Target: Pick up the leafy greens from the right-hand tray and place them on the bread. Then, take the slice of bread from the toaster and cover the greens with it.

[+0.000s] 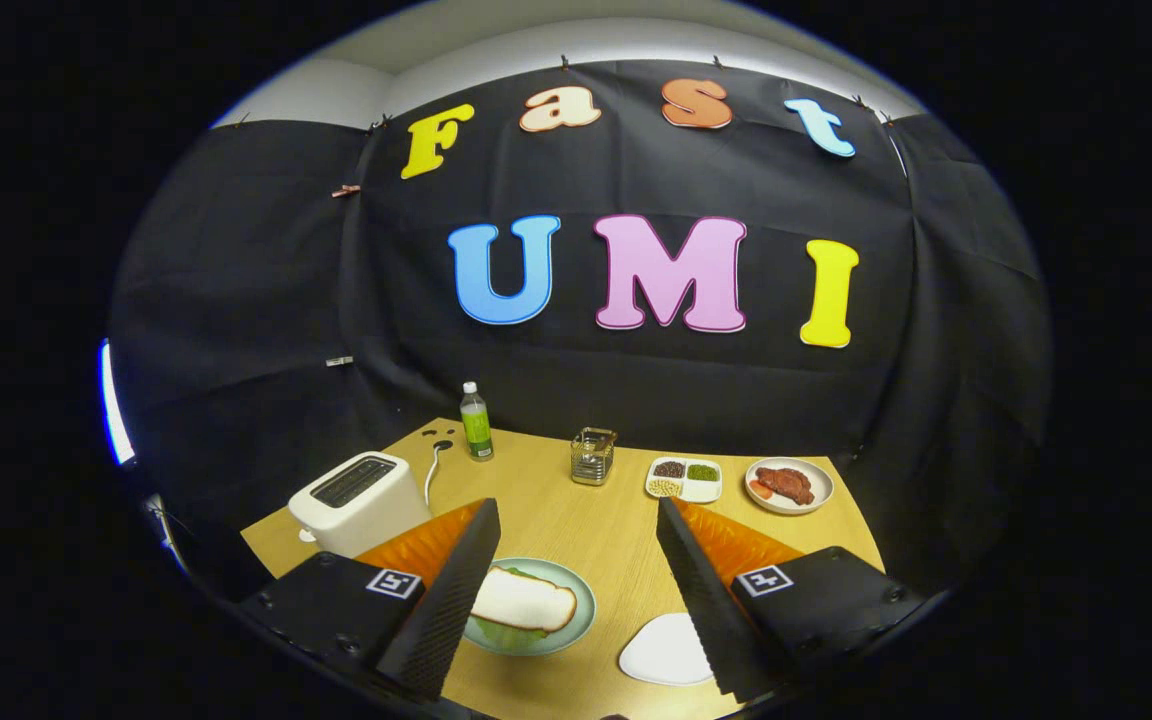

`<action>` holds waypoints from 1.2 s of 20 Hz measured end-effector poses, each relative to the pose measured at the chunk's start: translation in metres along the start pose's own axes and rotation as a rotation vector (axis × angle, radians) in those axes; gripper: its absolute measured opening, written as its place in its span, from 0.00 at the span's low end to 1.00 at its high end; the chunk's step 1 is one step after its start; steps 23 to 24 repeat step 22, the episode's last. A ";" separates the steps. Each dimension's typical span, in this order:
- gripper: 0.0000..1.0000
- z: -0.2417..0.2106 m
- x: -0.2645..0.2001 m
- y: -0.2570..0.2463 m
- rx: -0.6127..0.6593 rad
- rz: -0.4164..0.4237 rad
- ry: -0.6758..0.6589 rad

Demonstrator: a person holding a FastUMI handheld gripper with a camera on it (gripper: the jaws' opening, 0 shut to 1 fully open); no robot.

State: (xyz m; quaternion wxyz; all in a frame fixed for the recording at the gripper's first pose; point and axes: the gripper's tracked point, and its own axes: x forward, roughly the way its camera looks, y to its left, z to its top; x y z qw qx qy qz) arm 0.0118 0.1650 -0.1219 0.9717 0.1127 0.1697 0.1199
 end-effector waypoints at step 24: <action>0.98 0.035 -0.056 0.003 -0.139 0.039 -0.107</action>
